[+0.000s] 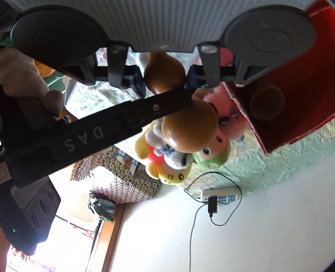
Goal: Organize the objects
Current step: 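Lift the wooden gourd with the right gripper and carry it over the box, then lower the gourd into the red box and open the right gripper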
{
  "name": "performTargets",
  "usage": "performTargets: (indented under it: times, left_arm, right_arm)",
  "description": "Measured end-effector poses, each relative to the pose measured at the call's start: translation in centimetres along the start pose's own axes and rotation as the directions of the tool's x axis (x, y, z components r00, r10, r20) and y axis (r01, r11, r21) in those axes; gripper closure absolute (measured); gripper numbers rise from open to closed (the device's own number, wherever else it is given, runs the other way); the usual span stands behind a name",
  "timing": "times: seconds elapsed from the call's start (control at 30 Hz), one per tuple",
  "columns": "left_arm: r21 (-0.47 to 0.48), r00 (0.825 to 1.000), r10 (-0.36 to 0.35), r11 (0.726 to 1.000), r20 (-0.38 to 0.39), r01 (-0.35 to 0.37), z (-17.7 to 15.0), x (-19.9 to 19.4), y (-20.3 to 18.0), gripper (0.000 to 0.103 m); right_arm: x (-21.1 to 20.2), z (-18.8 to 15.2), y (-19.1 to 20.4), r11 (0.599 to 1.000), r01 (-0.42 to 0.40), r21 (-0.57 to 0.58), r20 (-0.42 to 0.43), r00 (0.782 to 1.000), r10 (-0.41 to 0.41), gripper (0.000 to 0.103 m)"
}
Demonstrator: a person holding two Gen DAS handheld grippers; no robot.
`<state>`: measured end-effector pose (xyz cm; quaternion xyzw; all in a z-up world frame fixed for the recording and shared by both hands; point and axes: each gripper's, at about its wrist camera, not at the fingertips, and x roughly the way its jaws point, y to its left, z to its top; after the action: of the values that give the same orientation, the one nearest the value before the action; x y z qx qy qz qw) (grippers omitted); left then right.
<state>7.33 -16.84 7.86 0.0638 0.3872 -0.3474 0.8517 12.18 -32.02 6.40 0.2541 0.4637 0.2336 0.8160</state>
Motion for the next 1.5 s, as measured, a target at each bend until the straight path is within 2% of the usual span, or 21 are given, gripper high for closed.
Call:
performTargets:
  times: [0.27, 0.43, 0.57, 0.63, 0.73, 0.83, 1.1, 1.2, 1.27, 1.3, 1.4, 1.5]
  left_arm:
    - [-0.059, 0.994, 0.098, 0.994, 0.039, -0.096, 1.1, -2.1, 6.6, 0.062]
    - [-0.141, 0.992, 0.127, 0.982, -0.004, -0.126, 0.2, -2.0, 11.8, 0.062]
    - [-0.172, 0.987, 0.150, 0.973, -0.053, -0.157, -0.9, -1.5, 14.8, 0.062]
    - [-0.200, 0.988, 0.131, 0.969, -0.081, -0.145, -1.4, -0.8, 16.0, 0.063]
    - [-0.219, 0.988, 0.113, 0.966, -0.109, -0.134, -1.8, 0.3, 17.1, 0.062]
    - [-0.209, 0.981, 0.132, 0.965, -0.143, -0.160, -1.9, 1.7, 17.8, 0.062]
    - [-0.234, 0.965, 0.099, 0.959, -0.245, -0.158, -2.3, 4.2, 19.3, 0.062]
    - [-0.209, 0.947, 0.127, 0.959, -0.295, -0.193, -2.4, 5.0, 19.2, 0.054]
    - [-0.201, 0.937, 0.129, 0.959, -0.324, -0.201, -2.4, 5.4, 19.2, 0.060]
    - [-0.189, 0.936, 0.149, 0.958, -0.318, -0.216, -2.4, 5.2, 19.1, 0.058]
    - [-0.151, 0.923, 0.211, 0.951, -0.323, -0.270, -2.5, 5.0, 19.1, 0.056]
    - [-0.191, 0.927, 0.182, 0.948, -0.328, -0.254, -2.8, 4.6, 20.1, 0.056]
  right_arm:
    - [3.0, 4.0, 3.9, 0.988, -0.044, -0.149, -0.029, 0.999, 0.040, 0.072]
    - [7.5, 5.2, 6.2, 0.981, -0.056, -0.188, -0.088, 0.995, 0.039, 0.072]
    - [11.1, 5.5, 7.7, 0.976, -0.049, -0.213, -0.145, 0.989, 0.018, 0.073]
    - [12.7, 5.6, 8.1, 0.973, -0.040, -0.226, -0.169, 0.986, 0.001, 0.073]
    - [14.5, 5.7, 8.4, 0.971, -0.017, -0.240, -0.185, 0.982, -0.029, 0.073]
    - [16.1, 5.9, 8.1, 0.971, 0.008, -0.241, -0.190, 0.980, -0.056, 0.073]
    - [18.7, 5.4, 6.3, 0.977, 0.080, -0.198, -0.186, 0.976, -0.117, 0.074]
    - [19.5, 4.8, 5.8, 0.975, 0.104, -0.196, -0.186, 0.972, -0.141, 0.074]
    - [19.8, 4.5, 5.5, 0.974, 0.114, -0.194, -0.185, 0.971, -0.150, 0.076]
    - [19.9, 4.5, 5.5, 0.975, 0.115, -0.190, -0.188, 0.971, -0.151, 0.085]
    - [20.0, 4.6, 5.5, 0.972, 0.141, -0.189, -0.184, 0.967, -0.177, 0.085]
    - [20.0, 4.7, 5.6, 0.971, 0.151, -0.187, -0.181, 0.966, -0.186, 0.083]
